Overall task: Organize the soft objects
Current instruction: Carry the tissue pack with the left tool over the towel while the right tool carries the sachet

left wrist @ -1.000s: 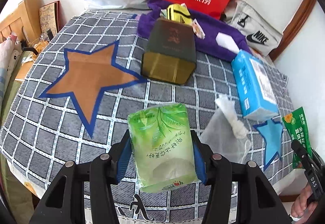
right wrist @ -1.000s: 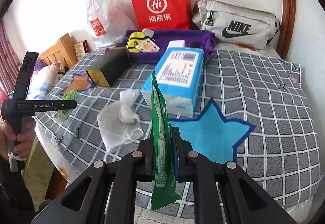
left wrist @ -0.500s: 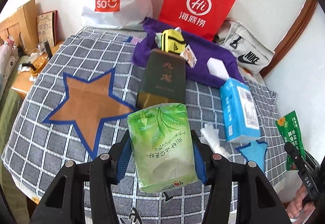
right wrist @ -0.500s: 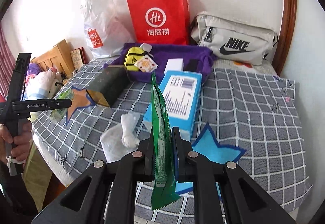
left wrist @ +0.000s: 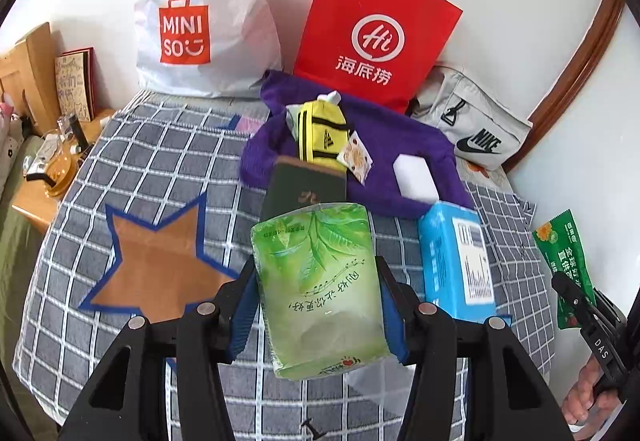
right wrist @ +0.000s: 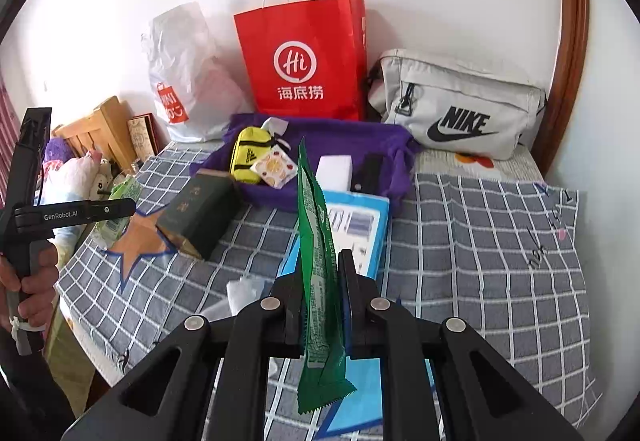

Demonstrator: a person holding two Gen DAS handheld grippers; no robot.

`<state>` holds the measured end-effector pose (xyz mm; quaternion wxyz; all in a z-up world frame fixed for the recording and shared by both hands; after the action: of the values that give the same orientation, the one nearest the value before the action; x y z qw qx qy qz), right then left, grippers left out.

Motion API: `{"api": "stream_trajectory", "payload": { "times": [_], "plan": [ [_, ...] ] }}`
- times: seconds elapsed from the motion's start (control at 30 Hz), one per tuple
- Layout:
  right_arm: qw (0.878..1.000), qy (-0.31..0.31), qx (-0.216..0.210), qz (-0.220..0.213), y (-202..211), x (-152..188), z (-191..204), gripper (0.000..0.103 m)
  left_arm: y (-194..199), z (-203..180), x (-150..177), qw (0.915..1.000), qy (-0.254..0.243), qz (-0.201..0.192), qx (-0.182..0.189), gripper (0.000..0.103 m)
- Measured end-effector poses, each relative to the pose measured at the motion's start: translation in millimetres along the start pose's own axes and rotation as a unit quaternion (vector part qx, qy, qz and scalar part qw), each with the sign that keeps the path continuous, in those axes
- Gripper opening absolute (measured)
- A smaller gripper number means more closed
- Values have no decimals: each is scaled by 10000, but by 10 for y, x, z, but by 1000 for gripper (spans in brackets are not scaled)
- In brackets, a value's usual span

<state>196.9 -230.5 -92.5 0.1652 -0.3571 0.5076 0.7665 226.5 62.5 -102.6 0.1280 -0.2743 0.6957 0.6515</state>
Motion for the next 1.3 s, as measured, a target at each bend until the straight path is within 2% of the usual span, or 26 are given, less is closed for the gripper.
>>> {"api": "stream_trajectory", "payload": {
  "times": [0.27, 0.63, 0.97, 1.17, 1.3],
  "plan": [
    [9999, 84, 53, -89, -187, -334, -67, 12, -147, -47, -318, 10000, -11, -12, -4, 51],
    [9999, -54, -44, -90, -706, -787, -228, 13, -425, -181, -763, 9999, -149, 6, -24, 51],
    [9997, -153, -27, -211, -1024, -1090, -432, 13, -671, -204, -1079, 9998, -188, 65, -72, 51],
    [9997, -160, -54, -182, -1261, -1266, -550, 12, -862, -310, -1235, 9995, -255, 159, 24, 51],
    [9998, -170, -19, -138, -1428, -1363, -634, 13, -977, -369, -1345, 9994, -296, 127, -93, 51]
  ]
}}
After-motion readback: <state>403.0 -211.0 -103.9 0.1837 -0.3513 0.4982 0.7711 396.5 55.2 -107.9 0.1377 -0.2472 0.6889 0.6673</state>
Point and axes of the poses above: each gripper's, at about its wrist camera, not at the fingertips, and y roughly against the way its jaws point, z to its left, x to its underside, the point moved 2 cm from there along -y, roughly the way its jaws point, and after that the axes turned 11 degrees about -x, right-handed, at the moved point
